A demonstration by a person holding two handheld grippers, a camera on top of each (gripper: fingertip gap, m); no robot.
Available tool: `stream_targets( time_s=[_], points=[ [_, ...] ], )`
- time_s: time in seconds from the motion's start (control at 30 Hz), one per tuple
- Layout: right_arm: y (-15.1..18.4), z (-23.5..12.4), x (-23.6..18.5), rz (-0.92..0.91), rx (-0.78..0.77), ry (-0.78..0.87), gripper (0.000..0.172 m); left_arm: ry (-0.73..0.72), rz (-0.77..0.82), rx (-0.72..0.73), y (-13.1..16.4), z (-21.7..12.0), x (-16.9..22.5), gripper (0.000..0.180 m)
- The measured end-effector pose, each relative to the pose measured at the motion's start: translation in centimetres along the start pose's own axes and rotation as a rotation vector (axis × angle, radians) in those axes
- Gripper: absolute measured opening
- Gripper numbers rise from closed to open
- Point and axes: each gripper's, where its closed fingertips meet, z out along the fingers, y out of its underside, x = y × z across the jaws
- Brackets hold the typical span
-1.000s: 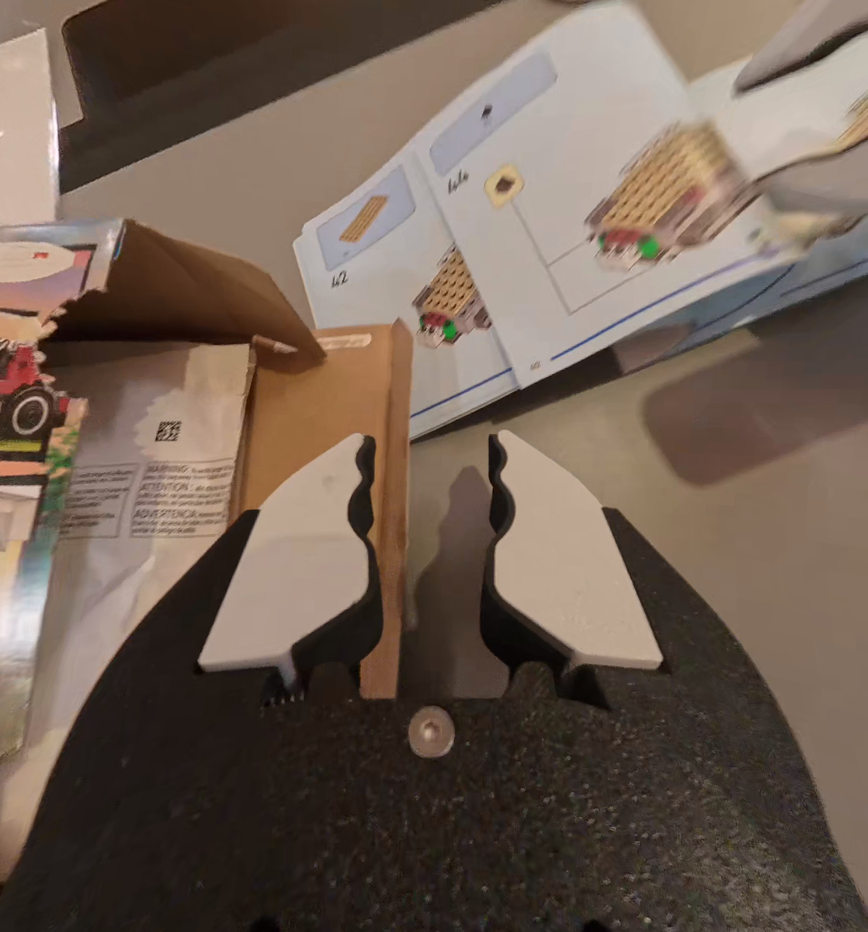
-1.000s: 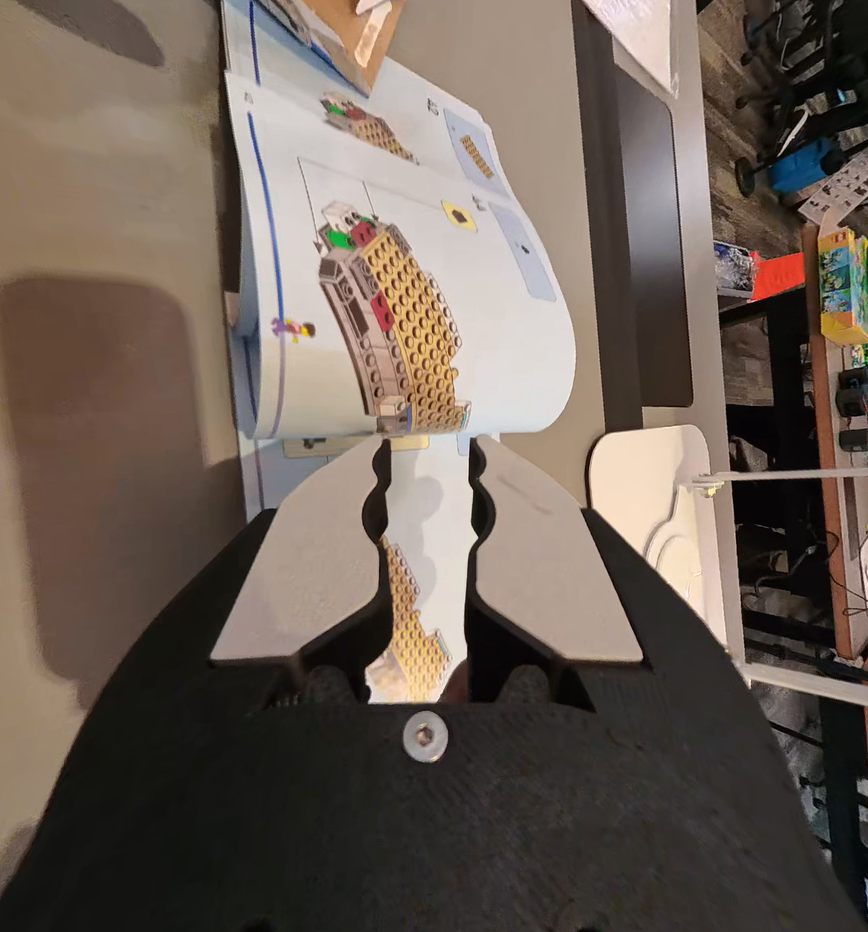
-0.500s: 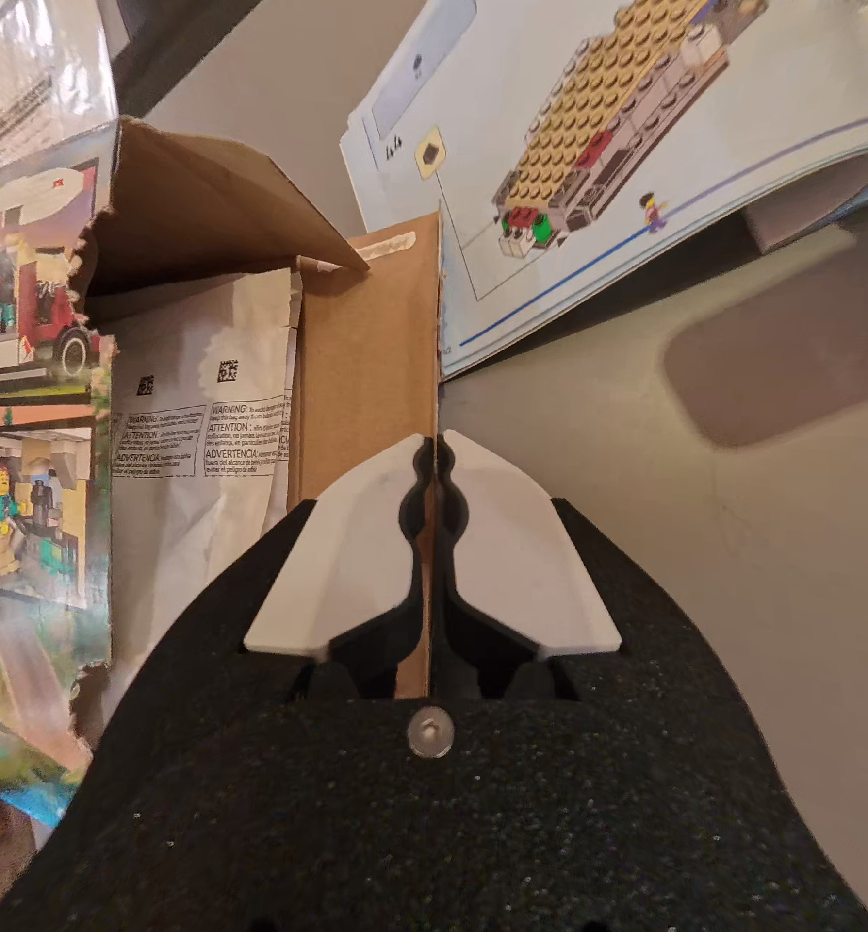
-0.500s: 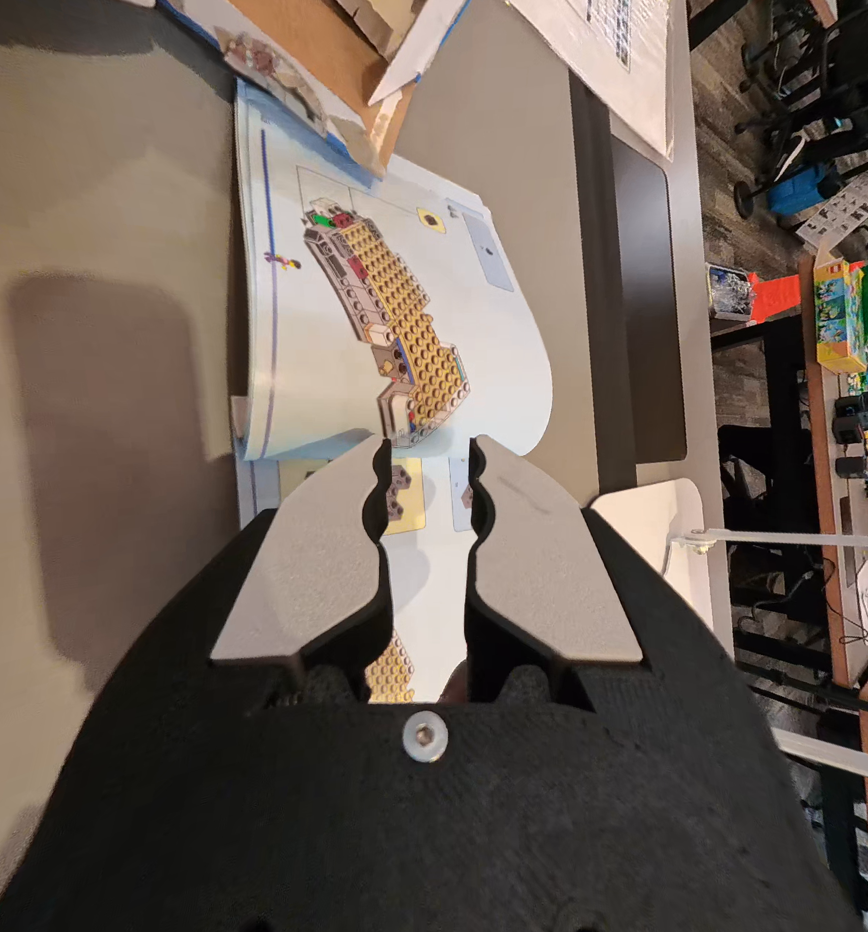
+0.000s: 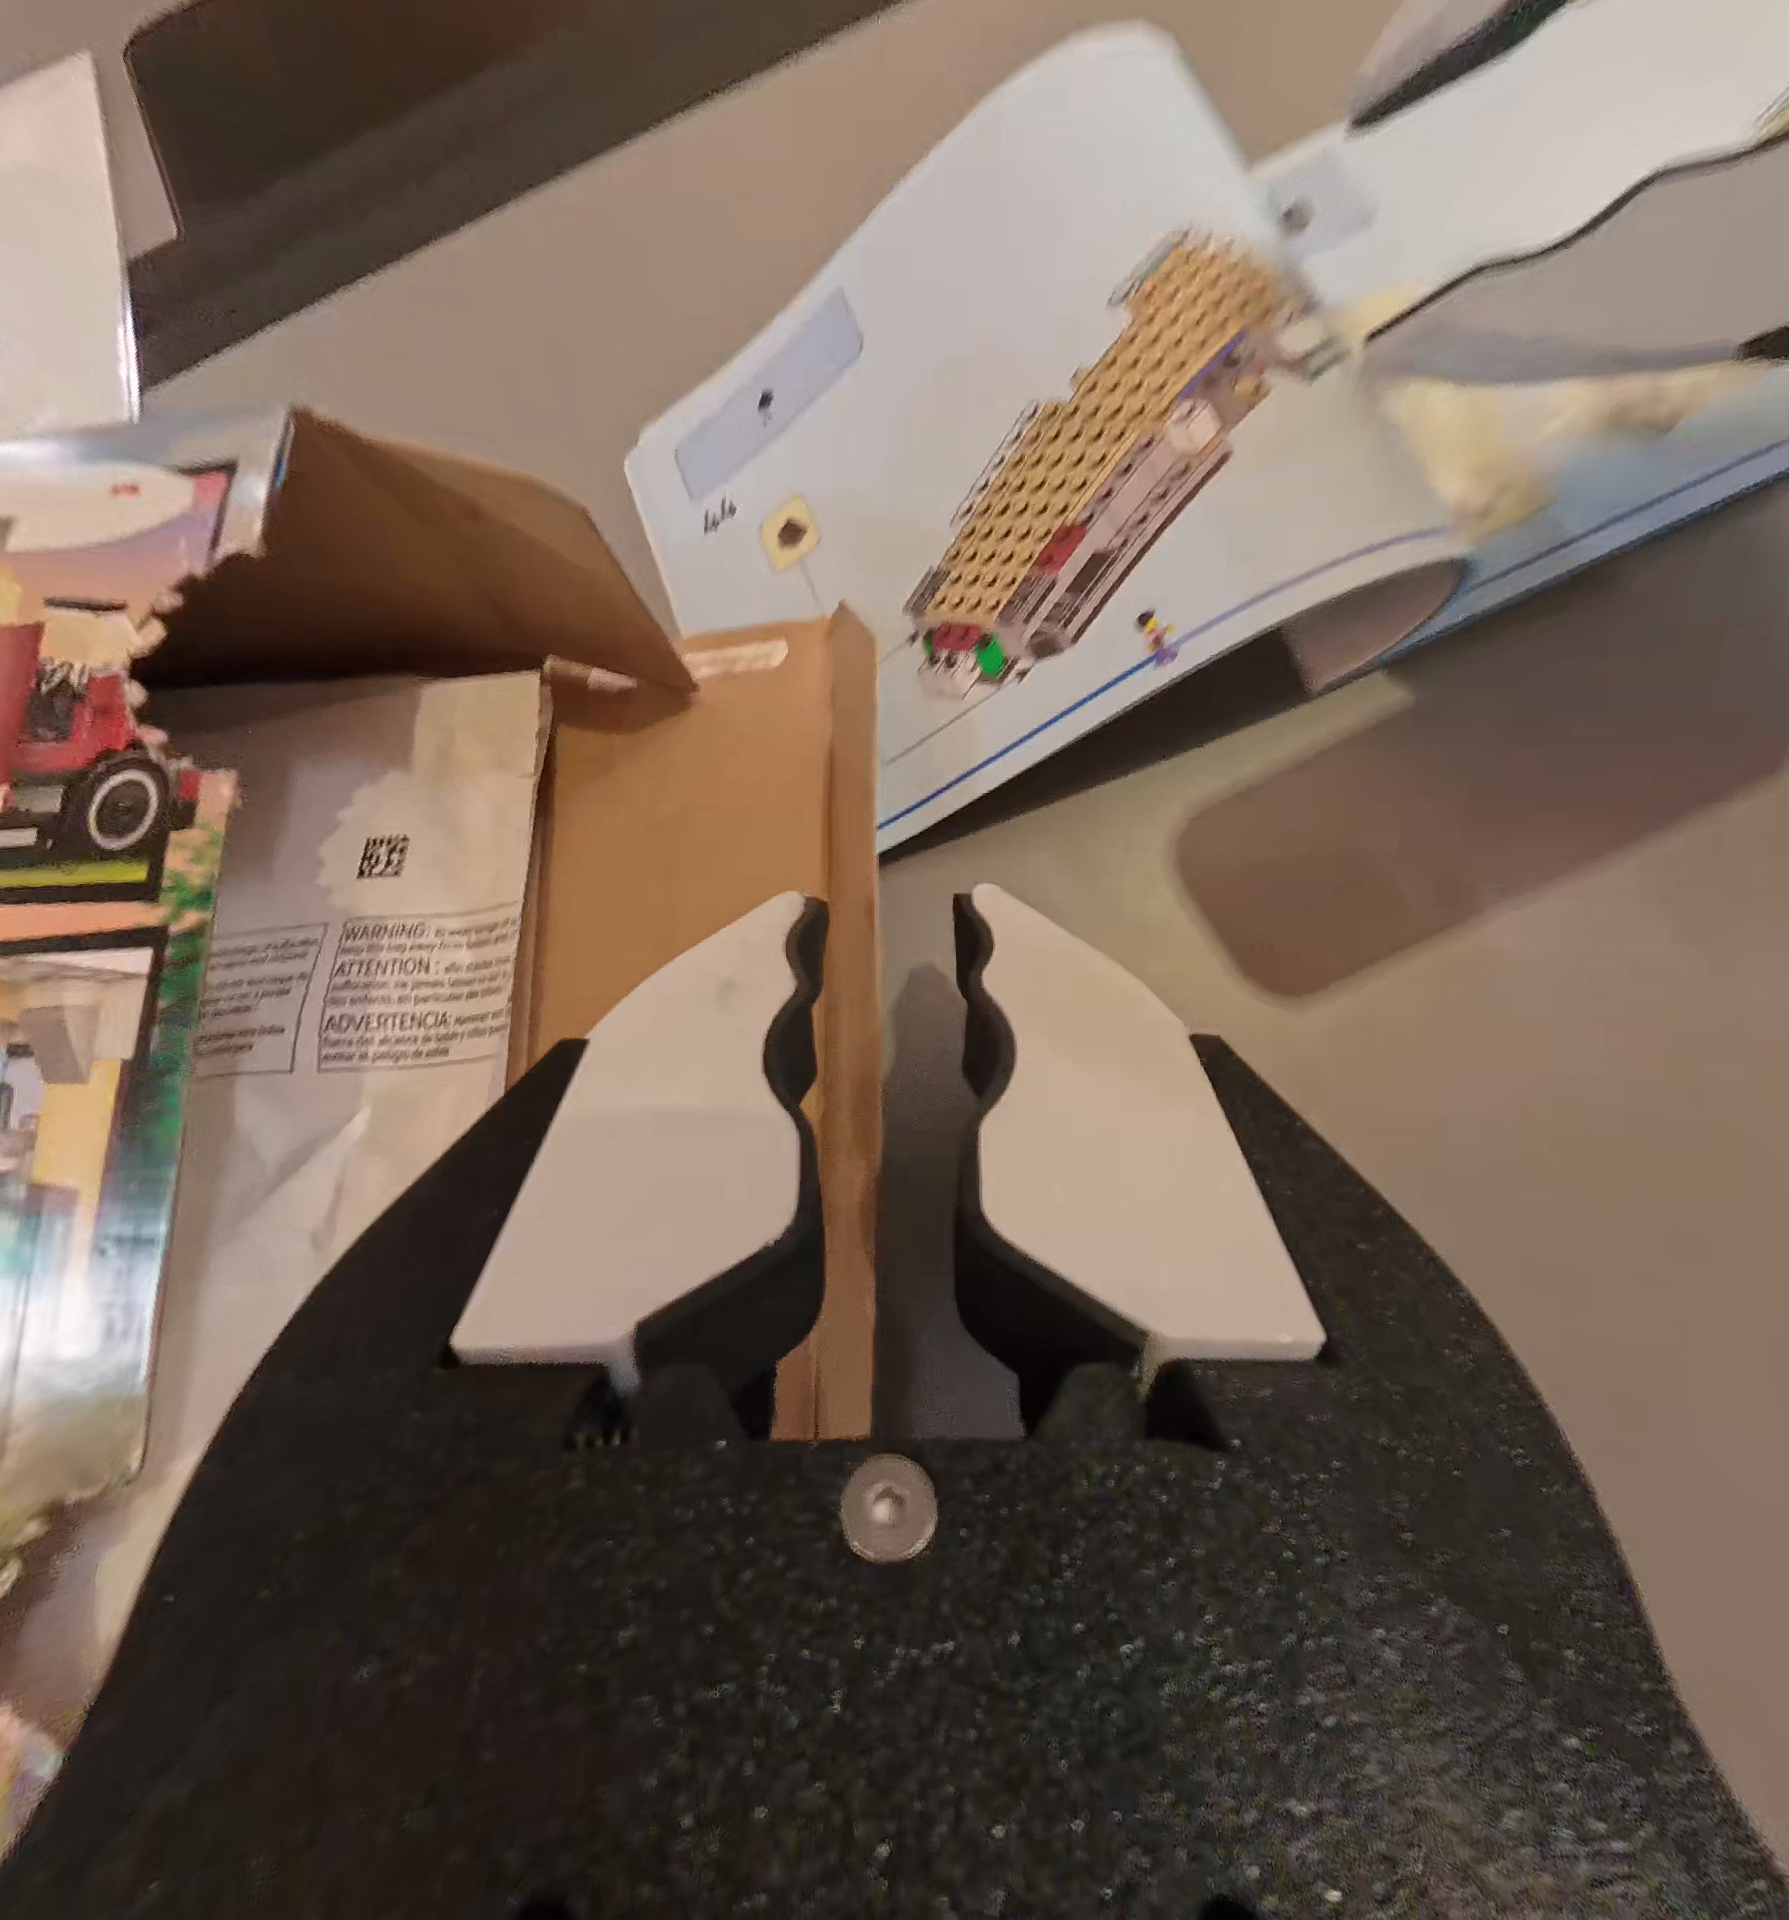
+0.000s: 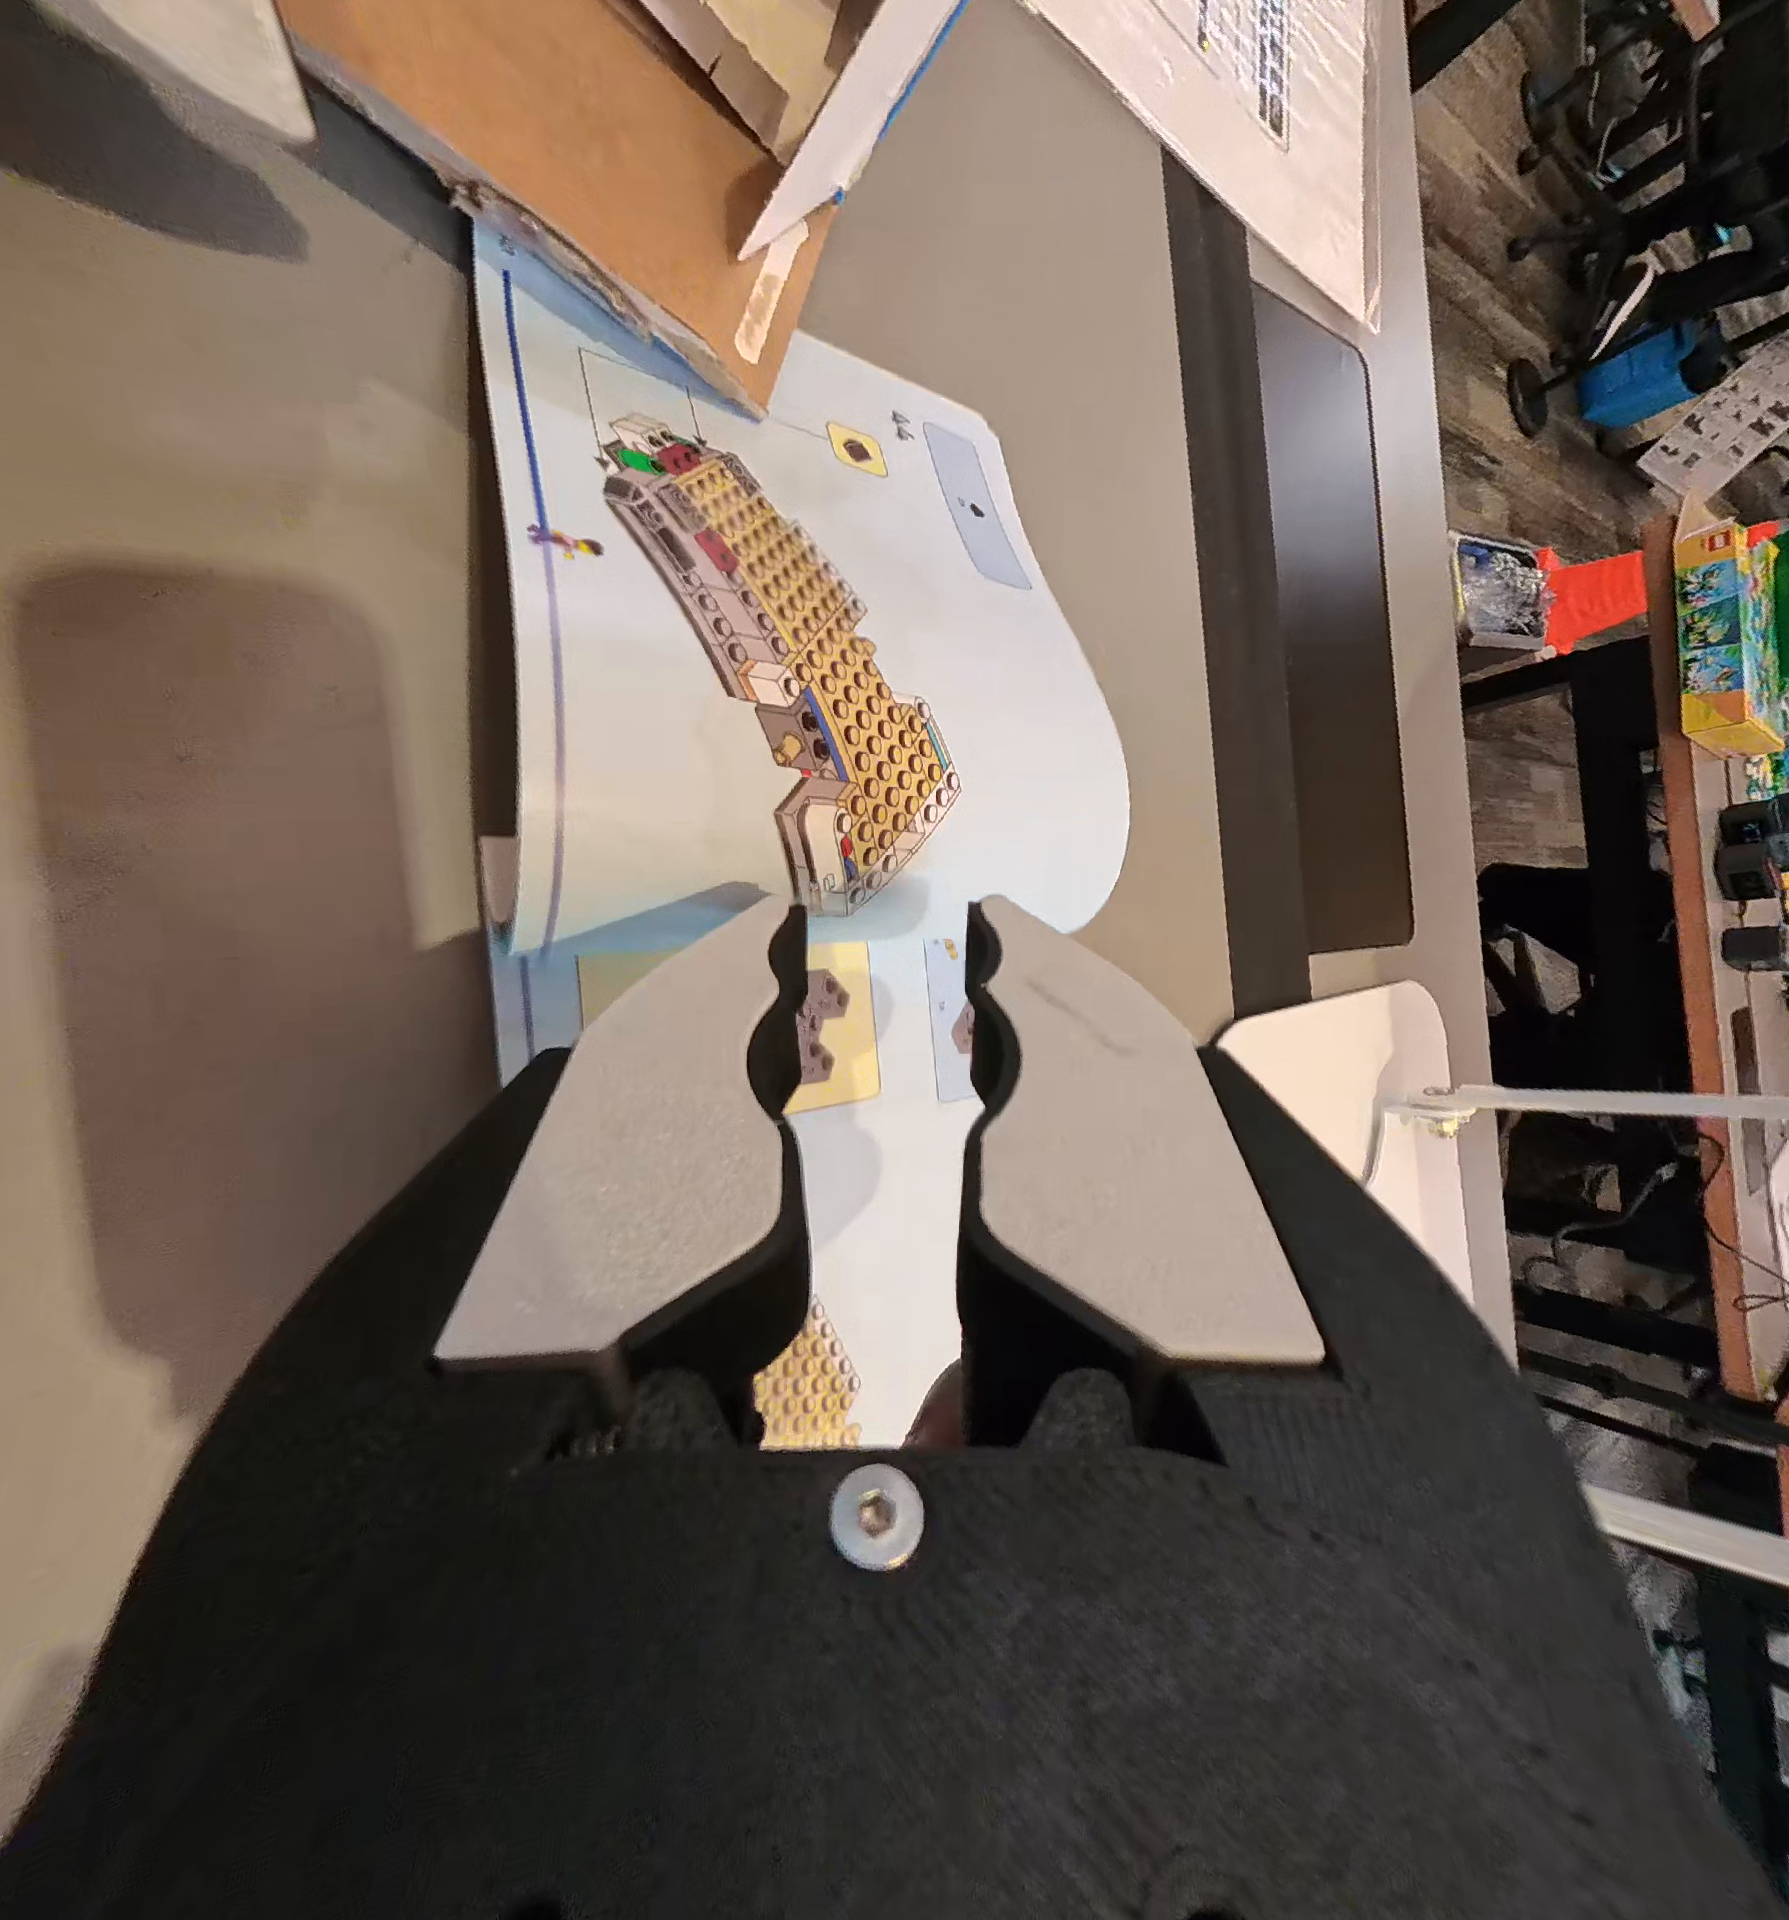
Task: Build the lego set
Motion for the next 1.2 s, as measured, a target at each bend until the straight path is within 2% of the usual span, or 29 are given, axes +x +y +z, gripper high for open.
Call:
stream_targets(
  time_s=[0.03, 0.2, 0.3, 0.47, 0.57, 0.67, 0.77, 0.97, 1.2],
  points=[
    [0.2, -0.3, 0.1, 0.008, -0.003, 0.002, 0.029, 0.020, -0.010, 0.032, -0.5, -0.2, 0.3, 0.024],
    [2.1, -3.0, 0.6, 0.069, -0.003, 0.042, 0.029, 0.105, -0.025, 0.112, -1.8, -0.2, 1.8, 0.027],
    [4.6, -5.4, 0.3, 0.146, 0.002, 0.067, 0.029, 0.193, -0.025, 0.130, -2.2, 0.0, 3.4, 0.030],
    [11.9, -9.3, -1.1, 0.334, -0.012, 0.145, 0.024, 0.293, 0.005, 0.142, -2.4, 0.3, 5.8, 0.032],
    [16.6, -11.1, -2.6, 0.418, -0.077, 0.152, 0.023, 0.339, 0.015, 0.149, -2.5, 0.3, 6.9, 0.034],
    [19.7, -12.3, -3.9, 0.508, -0.098, 0.138, 0.023, 0.393, 0.008, 0.167, -2.8, 0.2, 7.9, 0.034],
    [20.3, -12.8, -4.1, 0.589, -0.060, 0.111, 0.019, 0.447, -0.008, 0.184, -3.0, 0.0, 8.6, 0.034],
    [19.9, -12.4, -4.4, 0.605, -0.049, 0.045, 0.012, 0.531, -0.020, 0.188, -3.1, 0.2, 10.1, 0.035],
    [19.9, -12.2, -4.6, 0.624, -0.047, 0.010, 0.008, 0.542, -0.015, 0.151, -2.4, 1.1, 10.8, 0.035]
  ],
)
